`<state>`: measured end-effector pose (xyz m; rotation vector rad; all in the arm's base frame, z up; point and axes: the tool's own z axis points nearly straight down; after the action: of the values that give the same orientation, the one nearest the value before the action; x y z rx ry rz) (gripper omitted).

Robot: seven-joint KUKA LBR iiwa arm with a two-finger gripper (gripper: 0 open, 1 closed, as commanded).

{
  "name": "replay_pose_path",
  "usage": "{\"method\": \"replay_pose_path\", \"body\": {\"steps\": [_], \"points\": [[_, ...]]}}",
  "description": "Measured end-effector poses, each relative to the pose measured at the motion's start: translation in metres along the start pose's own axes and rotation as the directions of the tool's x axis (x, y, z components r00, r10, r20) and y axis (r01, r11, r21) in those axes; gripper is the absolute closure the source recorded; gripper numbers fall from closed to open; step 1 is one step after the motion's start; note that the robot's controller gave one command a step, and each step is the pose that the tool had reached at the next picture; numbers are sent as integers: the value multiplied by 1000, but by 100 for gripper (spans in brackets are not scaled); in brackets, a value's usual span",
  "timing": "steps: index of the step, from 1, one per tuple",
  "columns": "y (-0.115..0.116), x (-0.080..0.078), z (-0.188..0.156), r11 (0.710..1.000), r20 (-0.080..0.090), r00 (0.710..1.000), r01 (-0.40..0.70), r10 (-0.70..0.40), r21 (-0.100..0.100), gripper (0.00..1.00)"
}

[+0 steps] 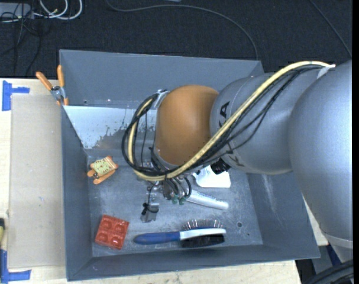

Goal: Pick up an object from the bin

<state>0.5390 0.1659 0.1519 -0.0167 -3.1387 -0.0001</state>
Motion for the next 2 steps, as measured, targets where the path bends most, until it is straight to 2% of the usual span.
{"method": "replay_pose_path", "body": {"steps": [1,2], "points": [[0,0,0,1000,0,1000,0,0,0,0],[-52,-2,36,997,2,997,73,-73,-1,0]]}}
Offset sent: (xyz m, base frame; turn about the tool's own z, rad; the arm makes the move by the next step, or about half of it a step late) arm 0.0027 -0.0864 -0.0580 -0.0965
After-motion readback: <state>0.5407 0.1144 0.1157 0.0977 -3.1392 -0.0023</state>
